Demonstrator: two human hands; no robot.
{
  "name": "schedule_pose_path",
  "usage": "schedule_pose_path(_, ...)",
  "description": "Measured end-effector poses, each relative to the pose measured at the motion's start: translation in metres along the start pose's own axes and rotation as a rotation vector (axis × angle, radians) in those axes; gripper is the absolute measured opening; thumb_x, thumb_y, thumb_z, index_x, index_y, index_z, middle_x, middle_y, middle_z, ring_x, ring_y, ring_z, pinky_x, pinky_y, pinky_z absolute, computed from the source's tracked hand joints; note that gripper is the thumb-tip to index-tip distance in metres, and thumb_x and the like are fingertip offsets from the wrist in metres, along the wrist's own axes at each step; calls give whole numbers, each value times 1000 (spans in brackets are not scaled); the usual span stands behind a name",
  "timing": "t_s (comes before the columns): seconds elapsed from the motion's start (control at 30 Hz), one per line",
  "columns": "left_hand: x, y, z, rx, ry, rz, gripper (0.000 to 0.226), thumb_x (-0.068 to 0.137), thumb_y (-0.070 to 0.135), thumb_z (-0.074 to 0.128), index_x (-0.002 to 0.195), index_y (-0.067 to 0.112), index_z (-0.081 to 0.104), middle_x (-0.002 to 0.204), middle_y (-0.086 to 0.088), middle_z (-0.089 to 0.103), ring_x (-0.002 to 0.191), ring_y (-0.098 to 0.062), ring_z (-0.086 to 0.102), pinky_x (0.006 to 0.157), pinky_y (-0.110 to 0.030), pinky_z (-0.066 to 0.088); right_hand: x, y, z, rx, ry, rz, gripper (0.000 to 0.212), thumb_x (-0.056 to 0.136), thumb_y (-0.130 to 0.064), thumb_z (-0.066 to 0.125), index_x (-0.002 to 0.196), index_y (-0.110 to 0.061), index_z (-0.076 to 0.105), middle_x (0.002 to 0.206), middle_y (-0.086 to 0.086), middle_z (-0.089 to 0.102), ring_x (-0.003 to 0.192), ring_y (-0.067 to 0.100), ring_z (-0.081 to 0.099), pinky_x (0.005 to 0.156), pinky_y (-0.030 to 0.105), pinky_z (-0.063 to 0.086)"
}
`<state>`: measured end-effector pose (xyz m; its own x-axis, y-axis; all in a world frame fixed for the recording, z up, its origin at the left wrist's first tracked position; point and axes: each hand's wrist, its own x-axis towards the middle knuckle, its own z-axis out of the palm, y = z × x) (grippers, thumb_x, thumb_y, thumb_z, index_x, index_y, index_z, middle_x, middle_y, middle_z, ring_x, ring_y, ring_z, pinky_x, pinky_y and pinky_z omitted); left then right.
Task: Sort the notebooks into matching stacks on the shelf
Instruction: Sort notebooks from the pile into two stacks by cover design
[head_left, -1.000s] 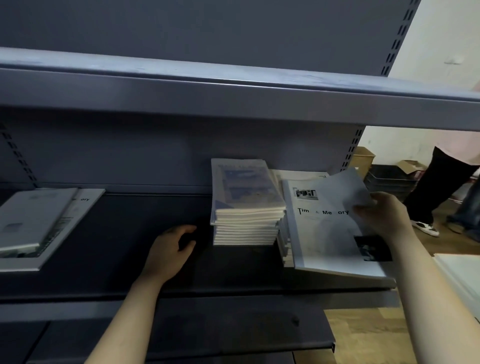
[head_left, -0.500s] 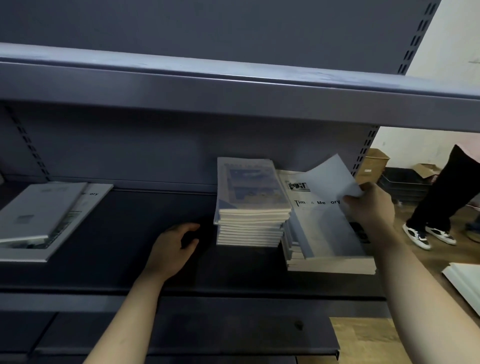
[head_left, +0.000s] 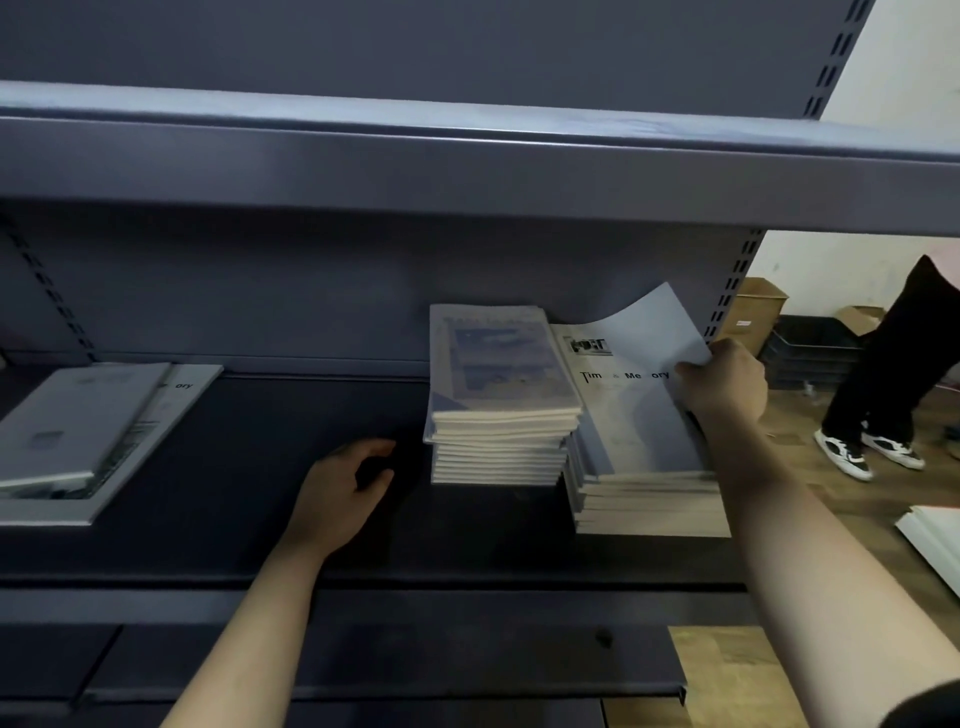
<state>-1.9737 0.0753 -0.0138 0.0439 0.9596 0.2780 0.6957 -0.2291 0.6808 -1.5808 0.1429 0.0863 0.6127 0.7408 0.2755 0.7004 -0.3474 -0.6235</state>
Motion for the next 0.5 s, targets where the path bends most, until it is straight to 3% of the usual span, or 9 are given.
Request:
schedule_pose_path(0.17, 0, 1, -1, 11, -8, -11, 35, 91, 22, 61, 126, 25, 58, 124, 13, 59, 111, 1, 50, 90, -12, 34, 1, 2, 2, -8, 12, -14, 33, 77, -16, 60, 107, -2, 63, 105, 24, 66, 102, 44, 59, 79, 44, 49)
schedule_pose_path(0.37, 0, 3, -1, 3, -2, -11, 35, 91, 21, 61, 125, 25, 59, 124, 12, 59, 111, 0, 52, 93, -14, 35, -1, 3, 3, -86, 40, 17, 45, 79, -22, 63, 116, 2, 57, 123, 26, 52, 117, 46, 45, 95, 51, 40)
schedule_pose_path(0.5, -1, 3, -2, 7, -21, -17, 35, 91, 22, 60, 126, 26, 58, 124, 14, 59, 111, 1, 51, 89, -10, 34, -6, 0, 2, -83, 77, -32, 49, 75, -17, 66, 119, -4, 51, 126, 22, 53, 118, 43, 45, 95, 48, 37)
